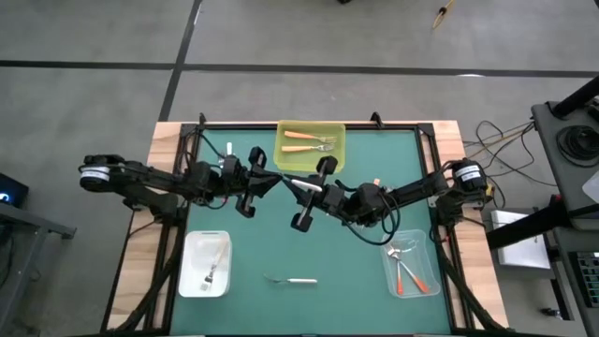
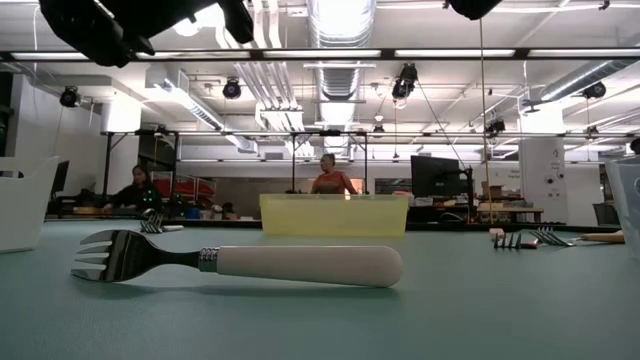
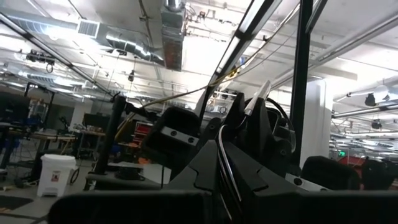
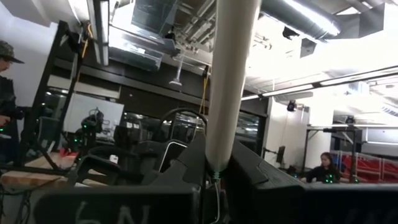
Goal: Sort silverware by color (type)
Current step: Put the white fork into the white bin
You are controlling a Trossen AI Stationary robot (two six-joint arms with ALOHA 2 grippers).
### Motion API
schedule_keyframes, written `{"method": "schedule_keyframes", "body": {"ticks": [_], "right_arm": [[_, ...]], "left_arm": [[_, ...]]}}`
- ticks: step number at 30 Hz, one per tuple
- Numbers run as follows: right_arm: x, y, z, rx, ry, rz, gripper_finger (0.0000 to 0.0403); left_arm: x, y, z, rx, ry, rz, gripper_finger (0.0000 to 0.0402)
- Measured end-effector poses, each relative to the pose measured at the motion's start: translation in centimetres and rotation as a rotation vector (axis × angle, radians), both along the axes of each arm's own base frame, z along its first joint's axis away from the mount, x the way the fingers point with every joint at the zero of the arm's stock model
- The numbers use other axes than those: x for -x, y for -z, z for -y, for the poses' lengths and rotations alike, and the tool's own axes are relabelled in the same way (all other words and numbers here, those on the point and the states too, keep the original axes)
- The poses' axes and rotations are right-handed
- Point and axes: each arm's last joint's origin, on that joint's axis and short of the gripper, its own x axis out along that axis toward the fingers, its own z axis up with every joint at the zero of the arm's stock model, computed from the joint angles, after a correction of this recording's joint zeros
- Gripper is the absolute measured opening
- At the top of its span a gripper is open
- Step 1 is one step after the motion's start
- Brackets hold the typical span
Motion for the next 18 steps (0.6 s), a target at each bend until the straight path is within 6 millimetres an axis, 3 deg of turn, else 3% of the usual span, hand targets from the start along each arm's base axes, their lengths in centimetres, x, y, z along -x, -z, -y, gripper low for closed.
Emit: {"method": "schedule_keyframes", "body": {"ticks": [7,18], "right_arm": [[-0.1,0.2,0.0,-0.030,0.003,-0.034,0.0022],[0.6,-0.4,-1.1,-0.063,0.110,-0.076,0.0021]], "left_arm": [[-0.1,0.3,0.0,0.004,0.023,-0.036,0.0034],[-0.3,1.0,0.0,-0.042,0.006,-0.177,0.0138]]}}
